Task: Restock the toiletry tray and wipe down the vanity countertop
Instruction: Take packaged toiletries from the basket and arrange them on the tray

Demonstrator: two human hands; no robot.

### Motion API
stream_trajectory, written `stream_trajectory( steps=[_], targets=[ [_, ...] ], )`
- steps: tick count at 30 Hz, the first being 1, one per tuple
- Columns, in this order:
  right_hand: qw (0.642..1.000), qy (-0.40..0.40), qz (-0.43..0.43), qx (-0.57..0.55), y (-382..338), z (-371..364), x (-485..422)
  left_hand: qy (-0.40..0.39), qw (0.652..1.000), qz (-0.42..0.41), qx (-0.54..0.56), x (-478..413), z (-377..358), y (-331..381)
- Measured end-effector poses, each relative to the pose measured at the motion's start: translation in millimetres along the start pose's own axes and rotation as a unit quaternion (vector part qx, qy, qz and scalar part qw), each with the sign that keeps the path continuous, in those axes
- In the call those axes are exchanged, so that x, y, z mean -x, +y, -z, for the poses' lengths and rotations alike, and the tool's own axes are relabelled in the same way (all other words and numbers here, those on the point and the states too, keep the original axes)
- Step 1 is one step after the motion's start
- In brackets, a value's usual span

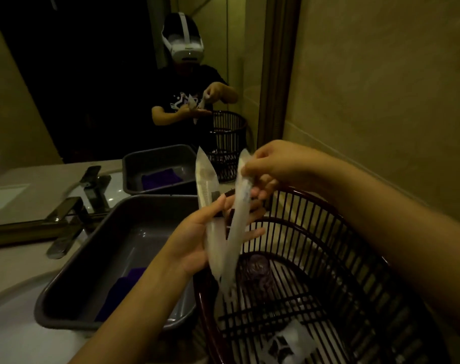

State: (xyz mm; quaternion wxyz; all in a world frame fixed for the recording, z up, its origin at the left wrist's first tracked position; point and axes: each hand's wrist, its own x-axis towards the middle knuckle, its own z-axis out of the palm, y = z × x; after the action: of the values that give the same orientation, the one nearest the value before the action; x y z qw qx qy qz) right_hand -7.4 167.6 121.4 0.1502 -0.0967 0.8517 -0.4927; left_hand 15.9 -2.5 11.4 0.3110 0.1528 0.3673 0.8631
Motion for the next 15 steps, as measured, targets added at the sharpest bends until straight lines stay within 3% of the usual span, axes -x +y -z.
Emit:
stream_trajectory(
  steps=[3, 7, 10, 13, 15],
  targets=[
    [0.999, -0.010, 0.040, -0.001, -7, -14, -2, -0.030, 0.999, 0.003, 0.030, 0, -7, -4],
    [0.994, -0.021, 0.086, 0.057, -8, -28, -7, -0.002, 1.000, 0.001, 0.016, 1, -14, -7],
    [0.991, 0.041, 0.100, 0.084, -2, -22, -18, -0.001, 0.999, 0.018, 0.043, 5, -15, -8],
    [0.985, 0.098, 0.051, 0.130, 31, -2, -33, -0.009, 0.997, 0.032, 0.066, 11, -15, -7],
    [0.973, 0.004, -0.063, 0.224, 72, 2, -41, 0.016, 0.996, 0.034, 0.086, 12, -13, -7]
  ],
)
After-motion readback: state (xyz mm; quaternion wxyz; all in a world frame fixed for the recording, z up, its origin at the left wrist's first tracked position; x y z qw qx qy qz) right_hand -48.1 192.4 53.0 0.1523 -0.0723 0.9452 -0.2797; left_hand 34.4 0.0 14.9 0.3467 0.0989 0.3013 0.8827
